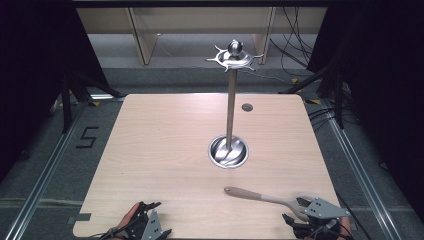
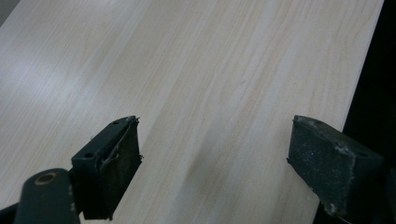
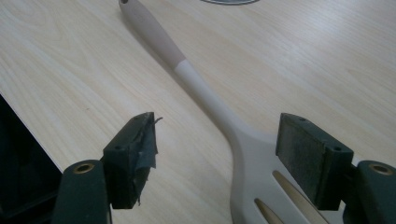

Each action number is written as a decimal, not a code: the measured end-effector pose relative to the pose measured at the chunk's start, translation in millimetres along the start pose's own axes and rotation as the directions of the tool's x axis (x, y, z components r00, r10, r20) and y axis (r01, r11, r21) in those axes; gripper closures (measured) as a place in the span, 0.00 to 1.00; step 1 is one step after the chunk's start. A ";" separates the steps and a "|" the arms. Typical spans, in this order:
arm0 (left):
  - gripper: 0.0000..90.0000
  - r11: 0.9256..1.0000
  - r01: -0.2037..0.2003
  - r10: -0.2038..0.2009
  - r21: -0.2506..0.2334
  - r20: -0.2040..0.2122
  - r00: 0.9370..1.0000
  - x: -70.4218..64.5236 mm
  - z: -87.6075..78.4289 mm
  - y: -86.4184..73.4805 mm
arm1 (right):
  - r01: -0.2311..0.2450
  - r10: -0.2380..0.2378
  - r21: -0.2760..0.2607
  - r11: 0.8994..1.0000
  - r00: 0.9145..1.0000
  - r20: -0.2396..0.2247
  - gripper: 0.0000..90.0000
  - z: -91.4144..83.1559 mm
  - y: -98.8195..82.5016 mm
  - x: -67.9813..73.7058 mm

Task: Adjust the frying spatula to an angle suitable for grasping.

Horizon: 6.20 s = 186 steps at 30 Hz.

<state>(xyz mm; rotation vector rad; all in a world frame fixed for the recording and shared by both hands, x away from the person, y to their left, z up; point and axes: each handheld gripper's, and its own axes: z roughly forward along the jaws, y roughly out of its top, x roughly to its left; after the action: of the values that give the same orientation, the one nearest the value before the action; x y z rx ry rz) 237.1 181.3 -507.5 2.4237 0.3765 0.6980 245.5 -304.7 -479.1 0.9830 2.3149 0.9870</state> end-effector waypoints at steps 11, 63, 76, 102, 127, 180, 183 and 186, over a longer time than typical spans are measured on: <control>0.18 1.000 0.010 -0.010 -0.014 -0.004 1.000 -0.4 1.4 -0.1 | 0.044 -0.043 0.036 0.998 0.999 -0.012 0.36 -3.5 7.5 -4.6; 0.18 1.000 0.007 -0.007 -0.011 0.010 1.000 1.8 0.8 -0.2 | 0.384 -0.313 0.339 0.859 0.917 -0.245 0.56 77.3 94.7 -0.8; 0.18 1.000 0.005 -0.005 -0.011 0.010 1.000 1.7 0.8 -0.4 | 0.434 -0.330 0.379 0.817 0.892 -0.309 0.65 94.6 95.6 3.3; 0.18 1.000 0.007 -0.007 -0.010 -0.020 1.000 2.0 0.9 -1.0 | 0.470 -0.314 0.466 0.749 0.872 -0.375 0.81 111.5 102.4 4.9; 0.18 1.000 0.010 -0.010 -0.015 0.002 1.000 1.3 1.1 -0.5 | 0.539 -0.382 0.505 0.674 0.840 -0.386 0.85 116.0 109.2 11.5; 0.18 1.000 0.021 -0.021 -0.003 0.013 1.000 2.5 2.3 -2.5 | 0.167 -0.171 -0.035 0.985 0.957 -0.234 0.85 -4.4 117.9 -66.9; 0.18 1.000 0.021 -0.021 -0.003 0.007 1.000 2.5 1.7 -2.3 | 0.164 -0.174 -0.061 0.985 0.954 -0.245 0.85 -4.8 118.7 -69.5; 0.18 1.000 0.021 -0.021 -0.005 0.004 1.000 2.2 1.3 -2.4 | 0.148 -0.162 -0.072 0.986 0.956 -0.244 0.85 -5.1 119.0 -70.2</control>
<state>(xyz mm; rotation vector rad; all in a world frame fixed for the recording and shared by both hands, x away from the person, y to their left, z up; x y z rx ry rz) 239.5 183.6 -509.0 2.4127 0.3977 0.6847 340.3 -300.8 -378.6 0.6757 2.5094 1.1571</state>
